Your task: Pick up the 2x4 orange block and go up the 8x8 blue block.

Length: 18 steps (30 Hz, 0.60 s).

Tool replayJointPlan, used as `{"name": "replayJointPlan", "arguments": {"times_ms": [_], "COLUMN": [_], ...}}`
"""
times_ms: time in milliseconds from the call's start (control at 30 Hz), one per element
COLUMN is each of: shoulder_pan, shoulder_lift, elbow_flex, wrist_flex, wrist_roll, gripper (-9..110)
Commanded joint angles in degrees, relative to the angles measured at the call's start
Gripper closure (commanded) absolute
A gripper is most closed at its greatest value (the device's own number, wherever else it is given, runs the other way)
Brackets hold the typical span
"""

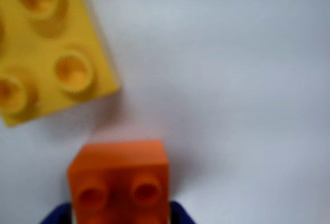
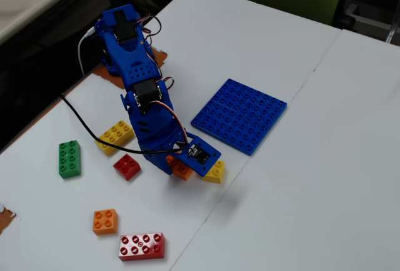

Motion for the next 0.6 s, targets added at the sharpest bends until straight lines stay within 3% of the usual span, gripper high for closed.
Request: {"name": "replayJointPlan", "arguments": {"times_ms": [0, 567], "shoulder_pan": [-0.26, -0.35], "shoulder_lift": [0.53, 0.18], "elbow_flex": [-2.81, -2.02], "wrist_flex": [-0.62, -0.26], "wrist_roll": [0.35, 0.35], "gripper": [80, 82]}}
